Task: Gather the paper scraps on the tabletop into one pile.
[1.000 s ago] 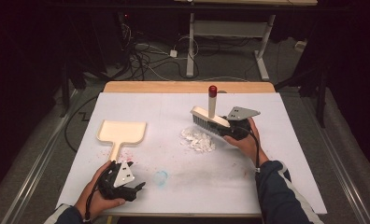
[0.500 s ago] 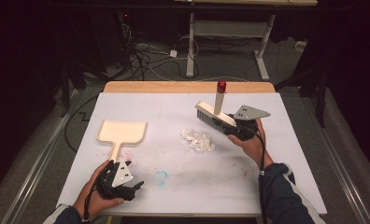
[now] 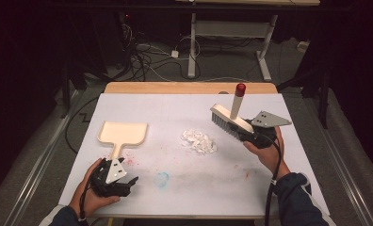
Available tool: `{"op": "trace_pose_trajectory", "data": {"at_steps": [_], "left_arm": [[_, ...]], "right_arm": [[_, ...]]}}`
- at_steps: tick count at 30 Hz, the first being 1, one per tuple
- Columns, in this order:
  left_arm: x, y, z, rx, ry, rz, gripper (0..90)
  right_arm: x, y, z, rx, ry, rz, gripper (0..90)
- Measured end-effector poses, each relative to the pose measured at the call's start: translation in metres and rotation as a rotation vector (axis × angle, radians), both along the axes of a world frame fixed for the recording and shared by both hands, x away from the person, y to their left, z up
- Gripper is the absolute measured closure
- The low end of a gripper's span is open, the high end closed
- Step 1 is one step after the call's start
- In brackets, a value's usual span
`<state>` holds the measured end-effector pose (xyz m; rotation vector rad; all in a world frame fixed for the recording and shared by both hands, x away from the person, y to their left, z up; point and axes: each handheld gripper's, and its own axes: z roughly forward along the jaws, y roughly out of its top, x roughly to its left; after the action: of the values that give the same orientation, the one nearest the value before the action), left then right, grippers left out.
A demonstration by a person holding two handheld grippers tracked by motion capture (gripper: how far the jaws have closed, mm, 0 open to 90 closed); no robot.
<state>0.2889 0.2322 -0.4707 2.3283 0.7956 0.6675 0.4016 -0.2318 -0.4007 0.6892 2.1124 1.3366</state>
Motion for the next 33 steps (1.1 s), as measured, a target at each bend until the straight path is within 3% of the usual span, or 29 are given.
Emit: {"op": "trace_pose_trajectory", "data": {"at_steps": [8, 13, 22, 26, 33], "left_arm": [[0.003, 0.011, 0.001, -0.015, -0.01, 0.054, 20.2], [0.006, 0.016, 0.002, -0.016, -0.019, 0.082, 20.0], [0.014, 0.03, 0.0, -0.039, 0.005, 0.21, 20.1], [0.02, 0.04, -0.002, -0.119, 0.042, 0.259, 19.7], [0.03, 0.043, -0.006, -0.18, 0.095, 0.294, 19.7]], "right_arm": [[-0.021, -0.01, 0.002, -0.015, -0.036, -0.012, 67.8], [-0.032, -0.013, -0.004, -0.009, -0.021, -0.031, 67.7], [-0.047, -0.015, -0.015, -0.019, -0.001, -0.056, 67.8], [-0.05, -0.015, -0.017, -0.019, 0.014, -0.051, 67.7], [-0.051, -0.016, -0.018, -0.029, 0.004, -0.063, 67.7]]}}
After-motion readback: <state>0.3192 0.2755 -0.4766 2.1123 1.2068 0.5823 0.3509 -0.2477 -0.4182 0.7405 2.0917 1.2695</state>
